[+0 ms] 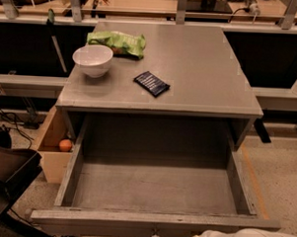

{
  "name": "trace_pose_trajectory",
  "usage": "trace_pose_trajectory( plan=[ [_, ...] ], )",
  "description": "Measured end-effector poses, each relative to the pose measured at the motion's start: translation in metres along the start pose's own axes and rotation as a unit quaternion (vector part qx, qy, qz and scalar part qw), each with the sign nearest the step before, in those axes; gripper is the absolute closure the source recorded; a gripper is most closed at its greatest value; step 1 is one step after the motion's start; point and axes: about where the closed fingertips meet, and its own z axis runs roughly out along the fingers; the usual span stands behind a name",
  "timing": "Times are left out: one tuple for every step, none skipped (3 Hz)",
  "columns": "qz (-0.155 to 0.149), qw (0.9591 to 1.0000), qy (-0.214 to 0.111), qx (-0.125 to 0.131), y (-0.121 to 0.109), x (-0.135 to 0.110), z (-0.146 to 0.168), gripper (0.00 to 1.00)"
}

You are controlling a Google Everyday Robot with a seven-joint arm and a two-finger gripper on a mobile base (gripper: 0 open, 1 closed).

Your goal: Close top drawer

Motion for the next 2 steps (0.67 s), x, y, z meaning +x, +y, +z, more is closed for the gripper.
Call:
trace_pose_trajectory(
  plan=[
    [-0.046,0.9972,-0.037,0.046,-0.0372,-0.0305,0.0138,1.0],
    [-0.048,0.997,-0.037,0.047,-0.0379,-0.0312,0.014,1.0]
  ],
)
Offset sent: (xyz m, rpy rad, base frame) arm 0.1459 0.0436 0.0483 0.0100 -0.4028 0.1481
